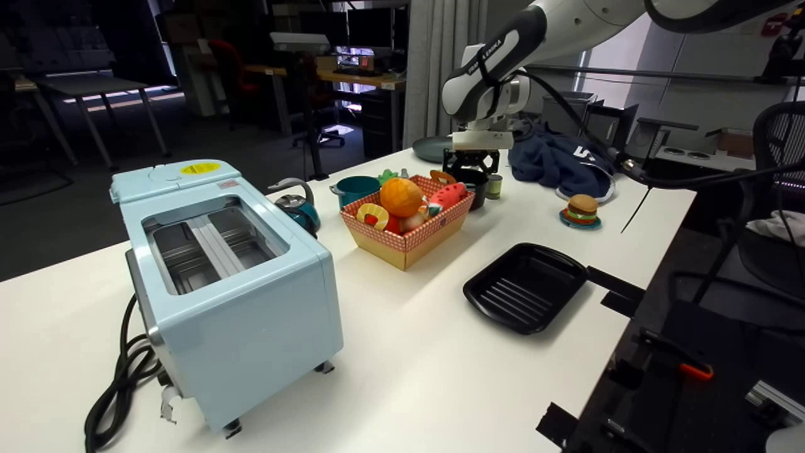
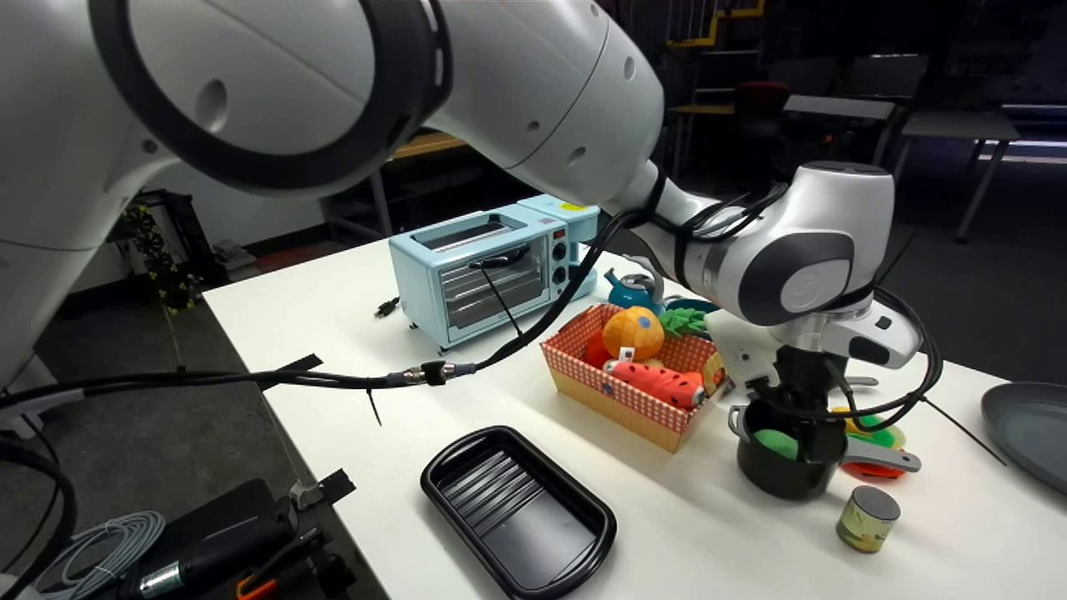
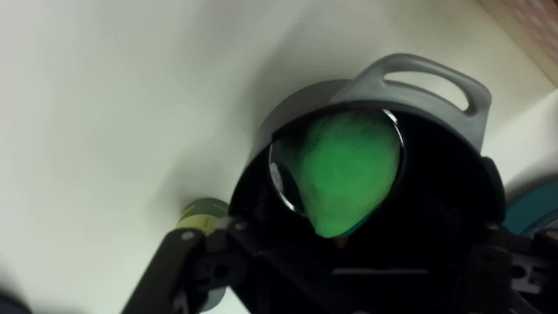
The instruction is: Put the plushy in the pot in the basket
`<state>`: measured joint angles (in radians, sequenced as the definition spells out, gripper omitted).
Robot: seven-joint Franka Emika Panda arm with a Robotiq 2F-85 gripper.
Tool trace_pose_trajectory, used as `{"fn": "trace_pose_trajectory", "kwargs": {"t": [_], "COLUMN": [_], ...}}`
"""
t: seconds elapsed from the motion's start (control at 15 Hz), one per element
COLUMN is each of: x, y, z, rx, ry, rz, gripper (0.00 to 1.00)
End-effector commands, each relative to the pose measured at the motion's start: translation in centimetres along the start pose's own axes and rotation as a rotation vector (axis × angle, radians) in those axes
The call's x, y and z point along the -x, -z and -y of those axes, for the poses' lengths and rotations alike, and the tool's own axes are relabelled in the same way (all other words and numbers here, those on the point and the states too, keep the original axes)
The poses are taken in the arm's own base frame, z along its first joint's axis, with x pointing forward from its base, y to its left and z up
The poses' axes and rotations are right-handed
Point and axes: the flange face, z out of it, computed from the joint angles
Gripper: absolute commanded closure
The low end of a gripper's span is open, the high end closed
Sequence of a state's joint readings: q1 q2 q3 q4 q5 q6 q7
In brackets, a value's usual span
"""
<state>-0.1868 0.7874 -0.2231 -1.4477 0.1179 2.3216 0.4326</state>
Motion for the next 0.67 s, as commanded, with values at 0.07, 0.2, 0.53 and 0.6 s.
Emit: {"fn": "trace_pose_trajectory", "kwargs": {"t": [0.07, 0.2, 0.53, 0.6], "x": [-0.5, -0.5, -0.6, -0.9], "y": [-0.2, -0.3, 1.8, 2.7], "z": [0.1, 0.2, 0.8, 0.9], "rx": [0.008, 0.009, -0.018, -0.027], "ry": [0.003, 0.002, 0.007, 0.016], "rz": [-0.027, -0.026, -0.039, -0.047], "gripper": [0.51, 0.66, 0.98, 0.97]}}
